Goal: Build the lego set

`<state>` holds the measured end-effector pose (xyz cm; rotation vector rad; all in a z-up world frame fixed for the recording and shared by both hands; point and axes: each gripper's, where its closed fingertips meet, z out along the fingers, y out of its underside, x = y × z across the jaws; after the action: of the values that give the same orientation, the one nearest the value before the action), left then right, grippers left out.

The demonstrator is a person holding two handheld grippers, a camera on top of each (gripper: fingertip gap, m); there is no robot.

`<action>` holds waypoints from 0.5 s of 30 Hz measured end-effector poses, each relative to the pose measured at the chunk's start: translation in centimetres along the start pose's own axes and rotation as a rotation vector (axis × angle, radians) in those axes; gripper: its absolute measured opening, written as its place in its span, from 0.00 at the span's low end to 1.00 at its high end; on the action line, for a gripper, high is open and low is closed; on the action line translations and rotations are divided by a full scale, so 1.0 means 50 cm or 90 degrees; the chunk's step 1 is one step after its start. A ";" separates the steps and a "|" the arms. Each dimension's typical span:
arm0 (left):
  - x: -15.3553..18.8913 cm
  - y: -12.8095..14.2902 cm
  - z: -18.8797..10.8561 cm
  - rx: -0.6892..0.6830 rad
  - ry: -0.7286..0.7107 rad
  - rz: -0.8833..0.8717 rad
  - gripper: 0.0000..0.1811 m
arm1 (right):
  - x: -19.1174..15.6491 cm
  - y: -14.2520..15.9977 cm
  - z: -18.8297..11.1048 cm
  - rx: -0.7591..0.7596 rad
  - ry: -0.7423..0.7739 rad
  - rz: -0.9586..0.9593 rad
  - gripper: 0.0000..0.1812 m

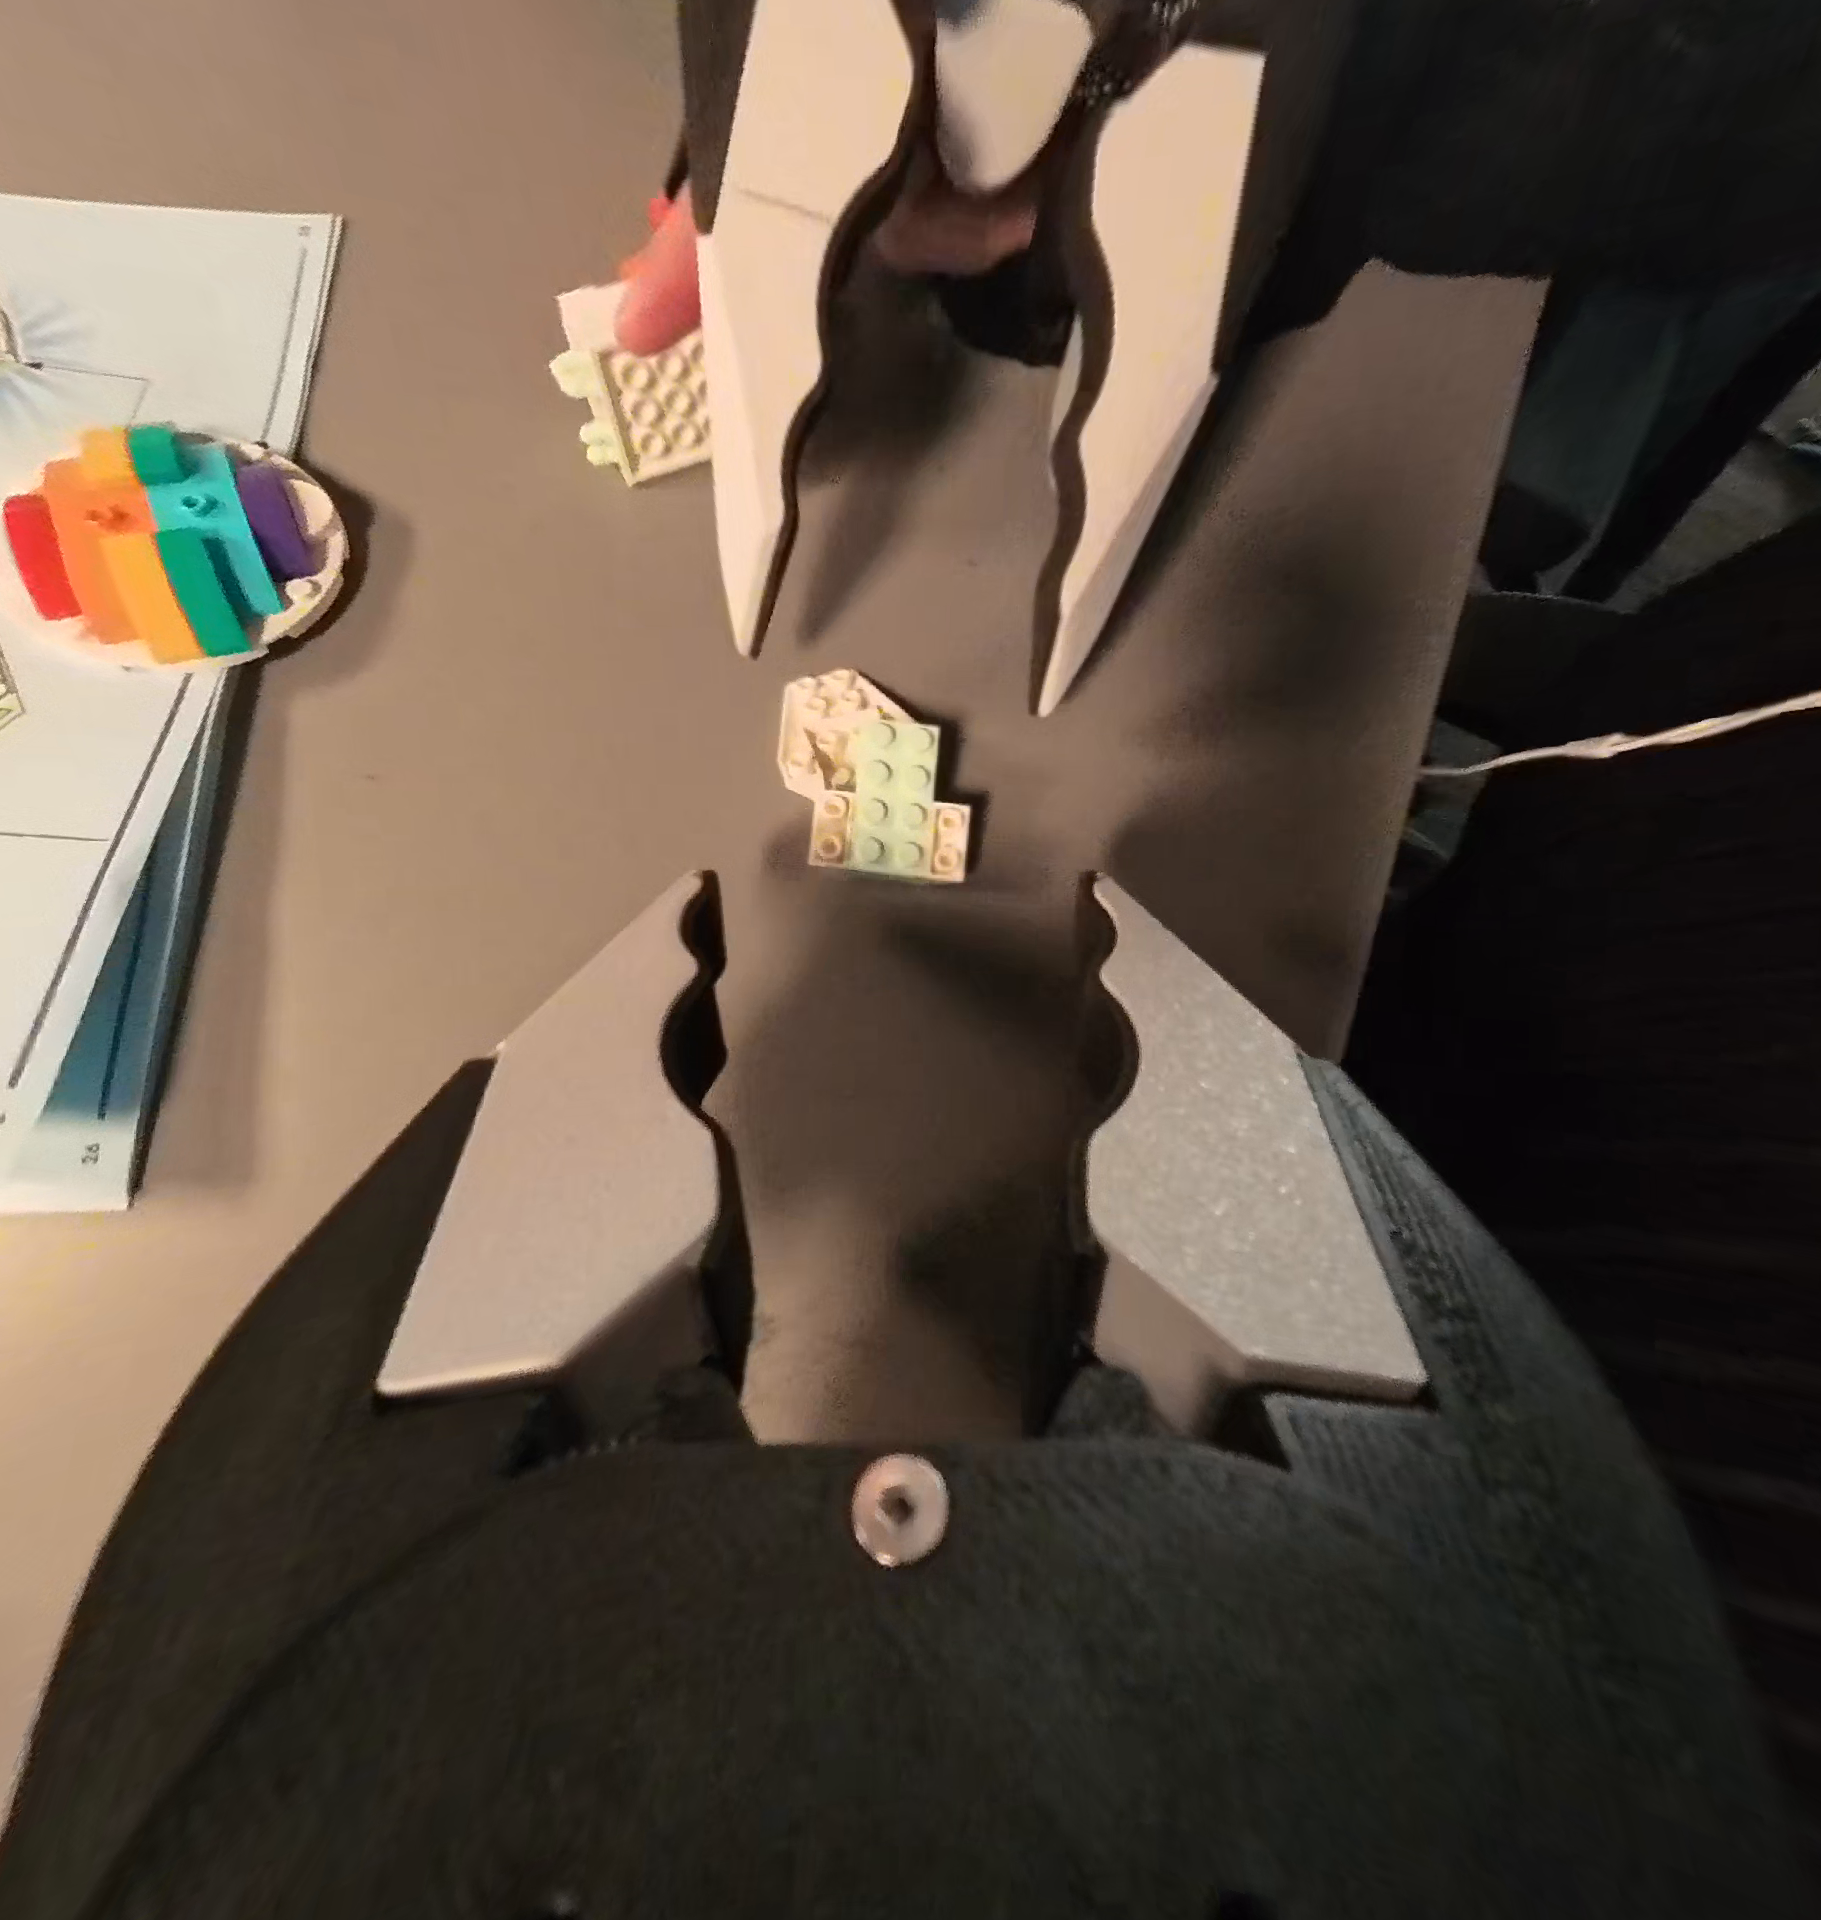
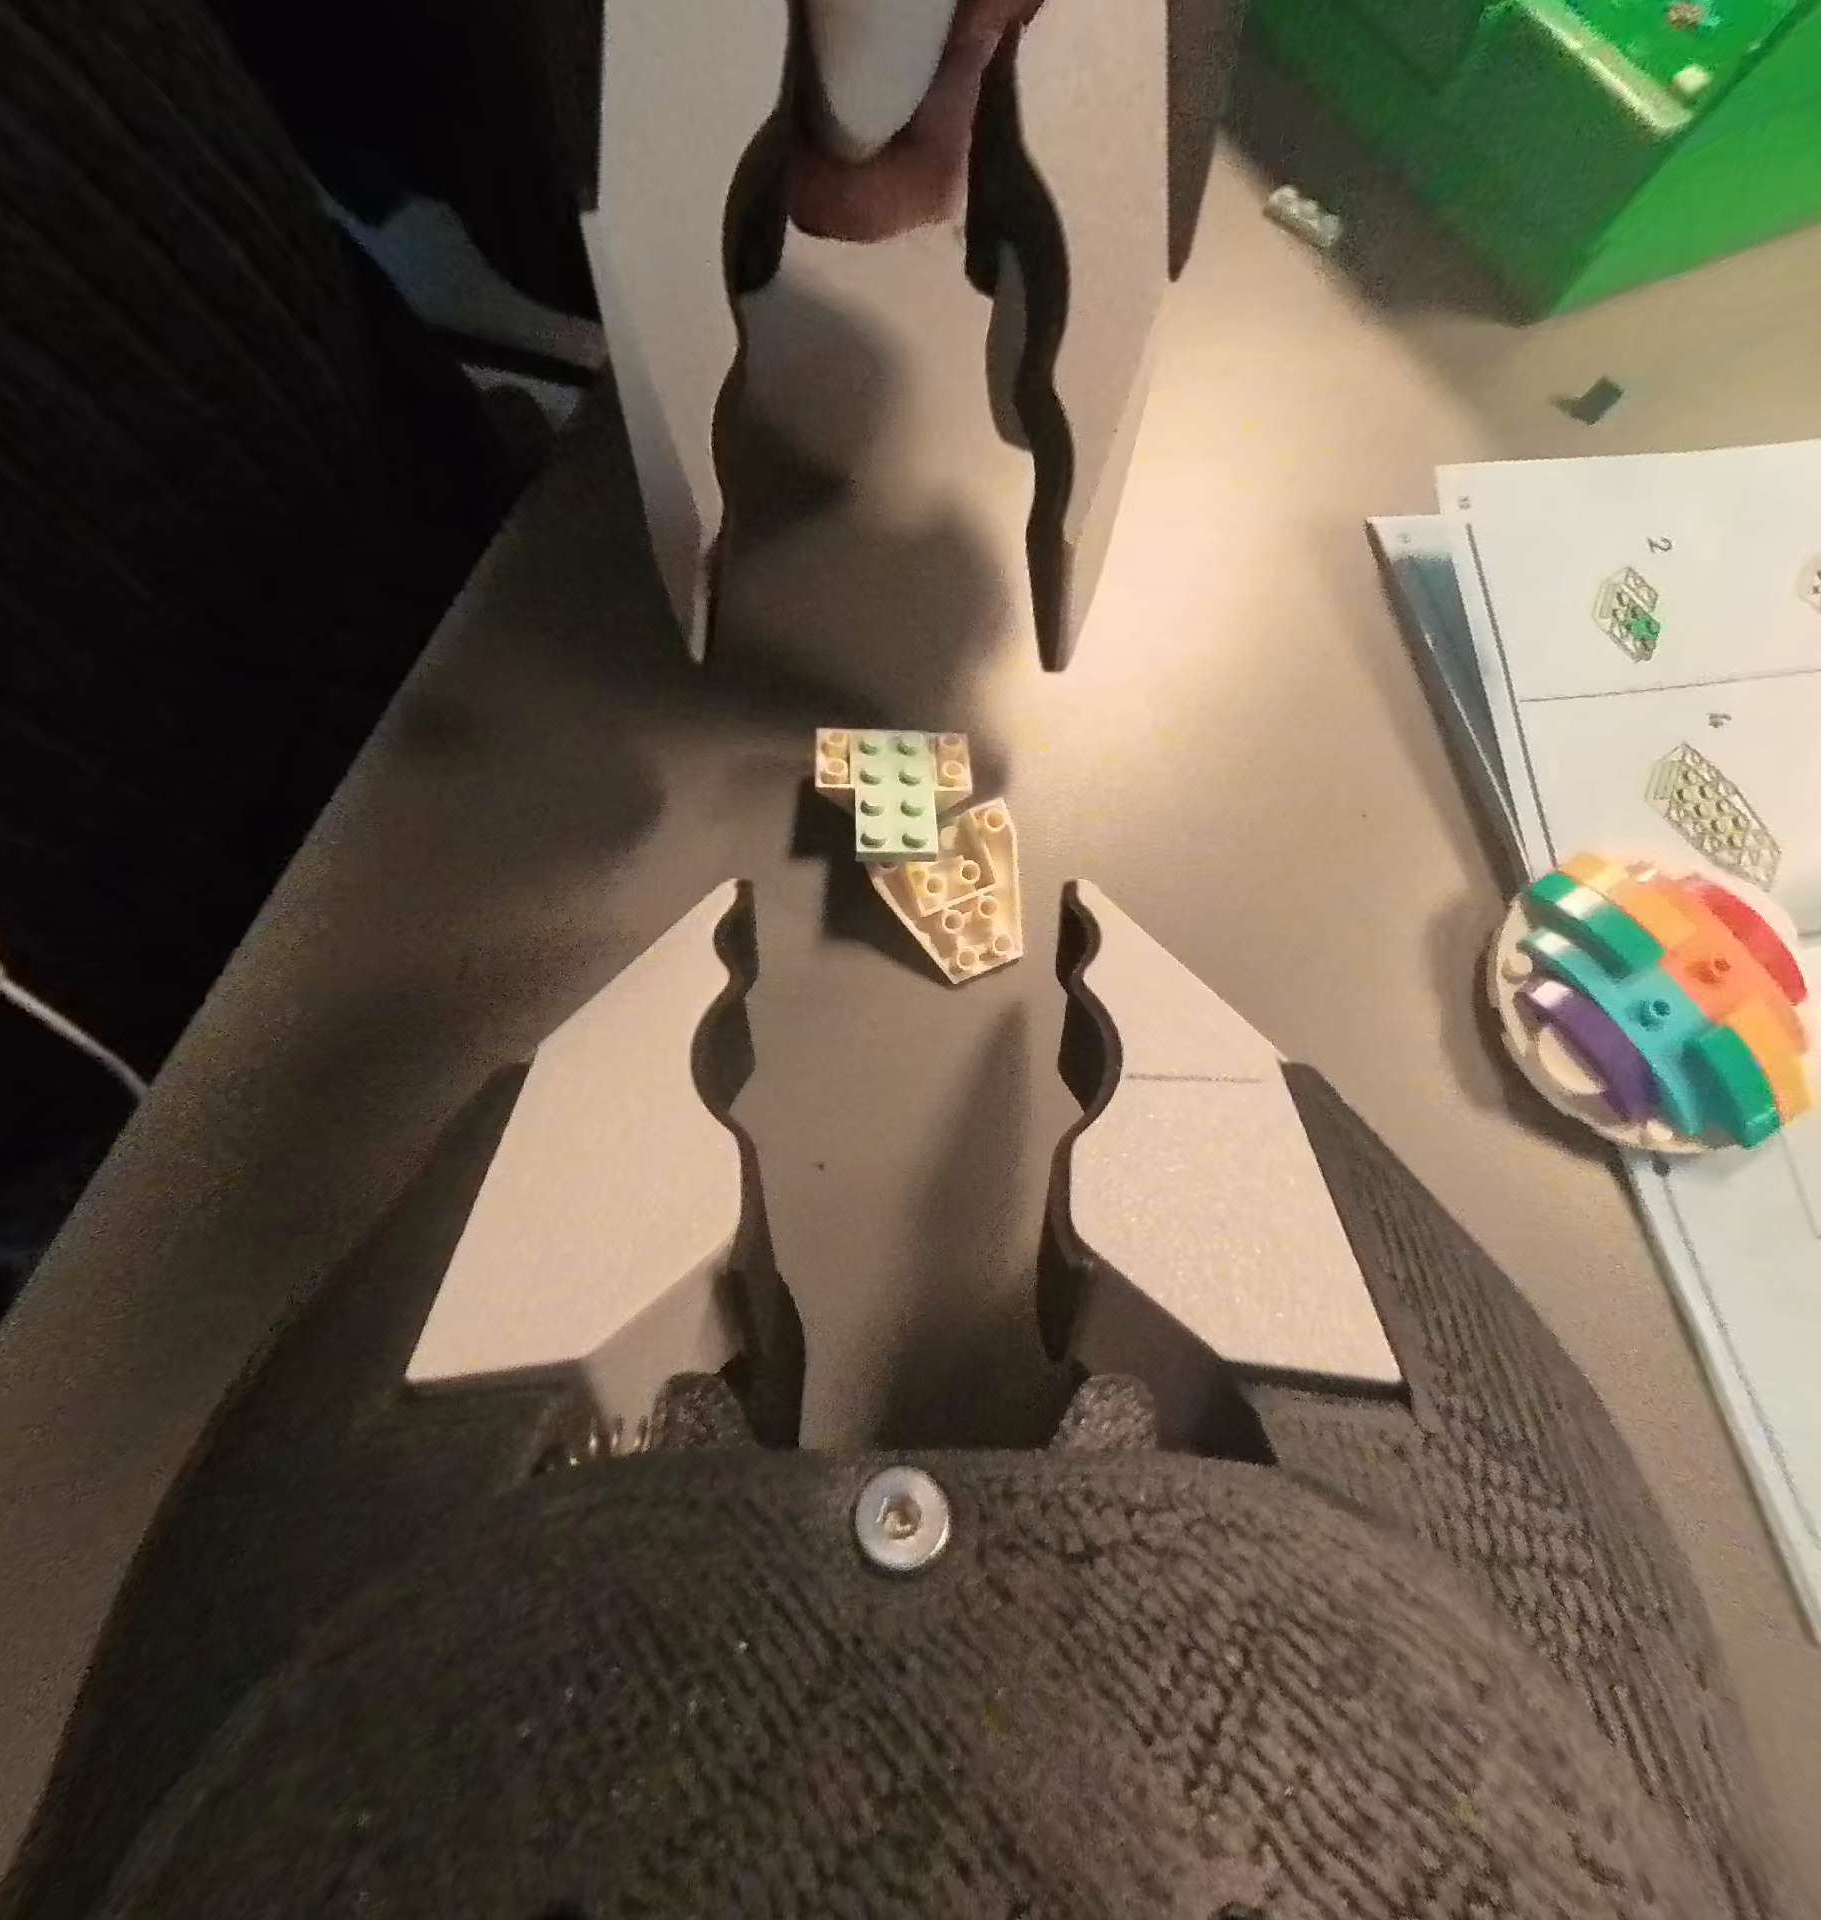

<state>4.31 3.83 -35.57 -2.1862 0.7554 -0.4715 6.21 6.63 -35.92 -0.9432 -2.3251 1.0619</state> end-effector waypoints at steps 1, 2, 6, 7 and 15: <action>0.000 -0.001 0.003 -0.001 0.011 0.000 0.36 | -0.001 0.001 0.004 0.006 0.005 0.006 0.32; 0.000 -0.001 0.007 -0.003 0.023 -0.001 0.35 | 0.000 -0.002 0.008 0.015 0.014 0.007 0.33; 0.001 0.005 0.021 -0.029 0.048 -0.001 0.33 | -0.004 -0.015 0.020 0.027 0.024 0.020 0.33; 0.000 0.007 0.025 -0.034 0.049 0.000 0.33 | -0.007 -0.014 0.023 0.022 0.027 0.017 0.33; 0.008 0.006 0.039 -0.033 0.071 -0.011 0.25 | -0.008 0.002 0.026 -0.010 0.060 0.008 0.32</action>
<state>5.58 4.46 -37.04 -2.2303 0.8170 -0.5924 5.73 5.77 -36.84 -0.9947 -2.2563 0.9831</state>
